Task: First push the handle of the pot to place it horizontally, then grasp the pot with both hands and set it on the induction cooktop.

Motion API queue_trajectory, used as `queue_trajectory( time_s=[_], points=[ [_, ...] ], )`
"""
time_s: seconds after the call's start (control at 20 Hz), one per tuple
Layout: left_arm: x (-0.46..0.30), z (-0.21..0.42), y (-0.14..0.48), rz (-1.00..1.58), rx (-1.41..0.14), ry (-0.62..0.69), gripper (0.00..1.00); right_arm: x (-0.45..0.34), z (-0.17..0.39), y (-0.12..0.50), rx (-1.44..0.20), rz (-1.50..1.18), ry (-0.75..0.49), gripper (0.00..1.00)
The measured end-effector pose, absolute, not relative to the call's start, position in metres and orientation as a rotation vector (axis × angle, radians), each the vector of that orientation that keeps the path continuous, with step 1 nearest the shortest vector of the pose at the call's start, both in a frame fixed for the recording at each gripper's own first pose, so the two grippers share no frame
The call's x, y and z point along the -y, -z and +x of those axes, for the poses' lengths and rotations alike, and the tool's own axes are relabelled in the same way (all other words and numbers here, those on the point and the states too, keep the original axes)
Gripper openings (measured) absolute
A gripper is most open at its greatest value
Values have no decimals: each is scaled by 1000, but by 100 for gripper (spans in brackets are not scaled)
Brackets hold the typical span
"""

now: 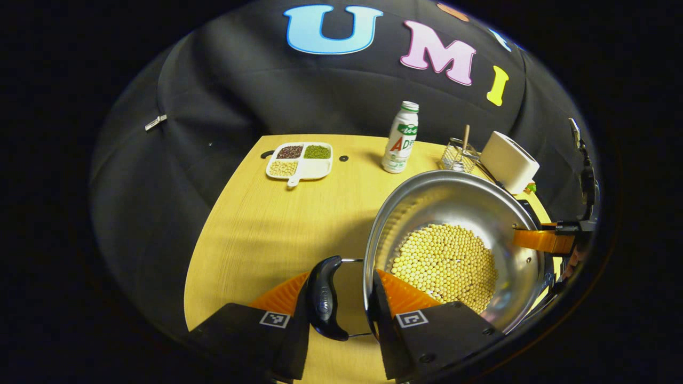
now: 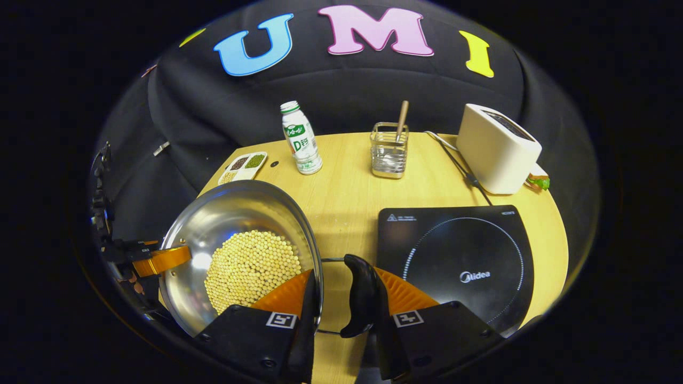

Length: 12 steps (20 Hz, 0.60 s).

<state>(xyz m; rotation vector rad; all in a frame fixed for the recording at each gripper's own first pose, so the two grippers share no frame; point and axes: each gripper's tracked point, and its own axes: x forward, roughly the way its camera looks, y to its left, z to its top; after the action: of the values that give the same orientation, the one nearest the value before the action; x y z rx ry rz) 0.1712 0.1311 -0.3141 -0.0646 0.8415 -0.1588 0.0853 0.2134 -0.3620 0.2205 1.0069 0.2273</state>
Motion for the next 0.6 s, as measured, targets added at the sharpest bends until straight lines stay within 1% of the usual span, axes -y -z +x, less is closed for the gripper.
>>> queue_trajectory(
  time_s=[0.05,0.1,0.15,0.2,0.25,0.3,0.35,0.45,0.5,0.55,0.6],
  points=[
    [-124,171,309,-58,-839,162,57,-206,83,359,-1007,226,-225,46],
    [-116,168,305,-54,-839,165,59,-198,81,356,-1010,232,-222,51],
    [-109,166,300,-54,-843,169,57,-190,79,353,-1015,236,-221,46],
    [-102,163,297,-57,-846,174,57,-181,79,350,-1018,236,-220,50],
    [-93,163,295,-61,-852,179,57,-171,77,348,-1017,235,-217,50],
    [-84,161,293,-68,-854,183,57,-162,77,345,-1013,234,-213,46],
    [-75,160,290,-73,-855,188,57,-152,76,343,-1007,232,-209,50],
    [-57,160,286,-72,-853,200,57,-134,76,340,-998,233,-201,50],
    [-48,158,285,-71,-854,205,57,-125,75,340,-997,235,-197,46],
    [-38,159,283,-71,-857,212,57,-114,74,341,-998,237,-192,50],
    [-27,158,282,-70,-860,220,57,-104,72,340,-998,241,-185,50]
  ],
)
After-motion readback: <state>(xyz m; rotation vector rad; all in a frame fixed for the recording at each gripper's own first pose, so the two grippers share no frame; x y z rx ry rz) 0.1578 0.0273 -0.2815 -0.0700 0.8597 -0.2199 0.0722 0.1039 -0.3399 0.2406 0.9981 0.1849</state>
